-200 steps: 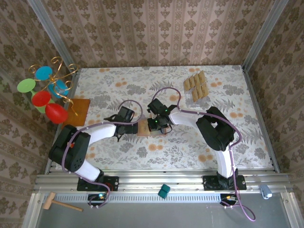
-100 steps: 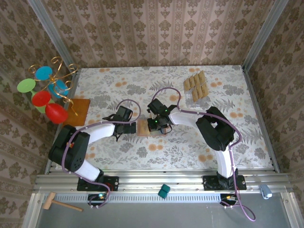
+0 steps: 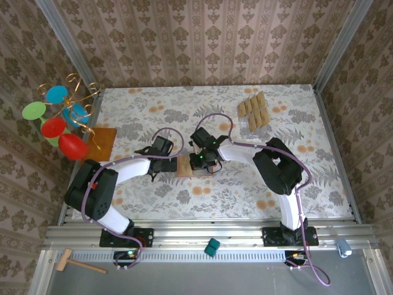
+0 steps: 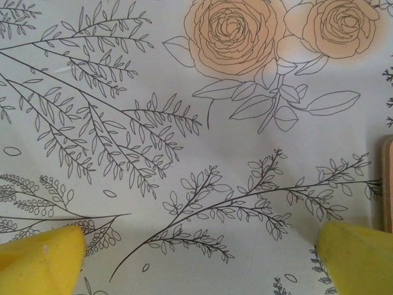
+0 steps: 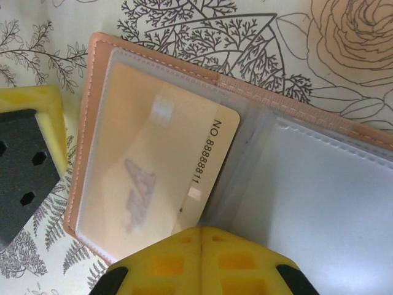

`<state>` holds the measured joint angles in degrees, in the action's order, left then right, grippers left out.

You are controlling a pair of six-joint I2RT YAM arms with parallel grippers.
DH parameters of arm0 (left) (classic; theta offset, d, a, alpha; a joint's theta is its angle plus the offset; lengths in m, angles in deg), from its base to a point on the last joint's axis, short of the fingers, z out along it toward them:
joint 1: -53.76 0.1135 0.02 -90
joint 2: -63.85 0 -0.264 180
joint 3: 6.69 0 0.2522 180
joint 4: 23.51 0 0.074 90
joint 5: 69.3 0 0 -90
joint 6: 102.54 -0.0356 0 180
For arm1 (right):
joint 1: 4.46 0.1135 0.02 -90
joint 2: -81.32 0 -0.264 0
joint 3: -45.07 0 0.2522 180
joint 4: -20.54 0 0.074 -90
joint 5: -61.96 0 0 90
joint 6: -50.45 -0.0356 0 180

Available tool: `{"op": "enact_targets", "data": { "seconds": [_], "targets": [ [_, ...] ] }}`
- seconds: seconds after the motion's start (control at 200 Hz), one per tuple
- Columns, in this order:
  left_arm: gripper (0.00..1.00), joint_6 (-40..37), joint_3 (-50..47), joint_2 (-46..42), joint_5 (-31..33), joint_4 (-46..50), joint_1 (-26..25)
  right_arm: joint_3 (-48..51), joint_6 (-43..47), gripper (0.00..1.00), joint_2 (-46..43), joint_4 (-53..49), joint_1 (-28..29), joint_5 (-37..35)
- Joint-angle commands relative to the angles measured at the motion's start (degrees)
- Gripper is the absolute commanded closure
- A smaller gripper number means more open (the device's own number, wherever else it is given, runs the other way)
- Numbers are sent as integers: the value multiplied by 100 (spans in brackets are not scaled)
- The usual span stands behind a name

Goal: Put the credit cards into the card holder

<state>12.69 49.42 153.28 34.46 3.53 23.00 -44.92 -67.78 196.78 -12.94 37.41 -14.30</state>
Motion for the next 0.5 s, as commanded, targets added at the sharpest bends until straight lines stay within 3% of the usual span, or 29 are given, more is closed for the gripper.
{"op": "enact_targets", "data": {
  "seconds": [0.0, 0.19, 0.34, 0.495],
  "targets": [
    [0, -162, 163, 118, -145, 245, -19, -274, 124, 91, -434, -309, -86, -53],
    [0, -288, 372, -167, -96, 596, 27, -159, 189, 83, -876, -486, -321, -160],
    [0, -302, 465, -437, -110, 819, -62, 56, 287, 69, -983, -541, -547, -163],
    [0, -202, 550, -550, -59, 944, -341, 150, 393, 68, -891, -533, -671, -127]
  ]
}}
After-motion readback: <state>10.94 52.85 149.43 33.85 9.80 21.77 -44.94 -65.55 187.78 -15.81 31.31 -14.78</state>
